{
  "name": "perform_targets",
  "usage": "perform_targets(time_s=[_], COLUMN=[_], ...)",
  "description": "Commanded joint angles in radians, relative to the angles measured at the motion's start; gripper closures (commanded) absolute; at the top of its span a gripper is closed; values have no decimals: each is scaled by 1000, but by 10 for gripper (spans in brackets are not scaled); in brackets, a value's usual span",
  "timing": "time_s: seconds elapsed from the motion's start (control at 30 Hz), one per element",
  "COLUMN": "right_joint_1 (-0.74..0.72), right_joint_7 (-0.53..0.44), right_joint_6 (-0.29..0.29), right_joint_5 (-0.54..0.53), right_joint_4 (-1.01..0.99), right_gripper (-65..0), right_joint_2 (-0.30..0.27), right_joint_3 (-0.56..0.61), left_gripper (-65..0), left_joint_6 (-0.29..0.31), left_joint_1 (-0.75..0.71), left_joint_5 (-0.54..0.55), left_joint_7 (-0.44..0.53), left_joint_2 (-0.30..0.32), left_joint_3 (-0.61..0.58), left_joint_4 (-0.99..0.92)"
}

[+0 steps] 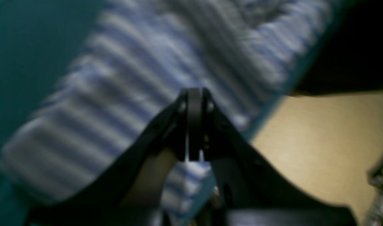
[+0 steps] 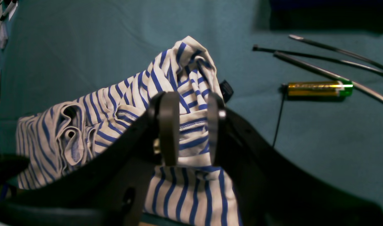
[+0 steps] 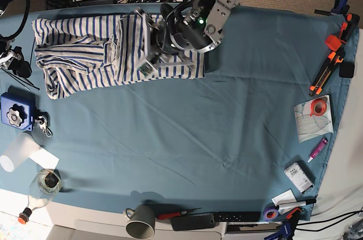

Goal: Fold the T-shirt properly
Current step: 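Lower the folded end onto the shirt's middle and open the left gripper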

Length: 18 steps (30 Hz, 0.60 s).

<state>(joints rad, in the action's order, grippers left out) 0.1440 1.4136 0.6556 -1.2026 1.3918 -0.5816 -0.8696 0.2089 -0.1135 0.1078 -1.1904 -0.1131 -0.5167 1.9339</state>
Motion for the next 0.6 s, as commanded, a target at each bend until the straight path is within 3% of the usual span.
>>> perform_targets(time_s=[0.0, 0.27, 0.4, 0.57], right_joint_1=[-9, -9, -9, -9], right_joint_7=[-17, -17, -17, -17], right_joint_6=[6, 7, 7, 8], right_joint_5=[-21, -39, -39, -39], right_joint_4=[16, 16, 16, 16], right_gripper=[-159, -159, -159, -159], right_joint_2=[-31, -31, -31, -31], right_joint_3=[-9, -9, -9, -9], left_gripper=[0, 0, 0, 0], left_joint_6=[-12, -133, -165, -155], left_joint_1=[8, -43, -89, -137], left_joint_5=[-29, -346, -389, -336], left_joint_7=[10, 8, 3, 39], left_joint_2=[-17, -6, 60, 117], left_joint_3=[-4, -4, -4, -4], left_joint_4=[29, 95, 157, 183])
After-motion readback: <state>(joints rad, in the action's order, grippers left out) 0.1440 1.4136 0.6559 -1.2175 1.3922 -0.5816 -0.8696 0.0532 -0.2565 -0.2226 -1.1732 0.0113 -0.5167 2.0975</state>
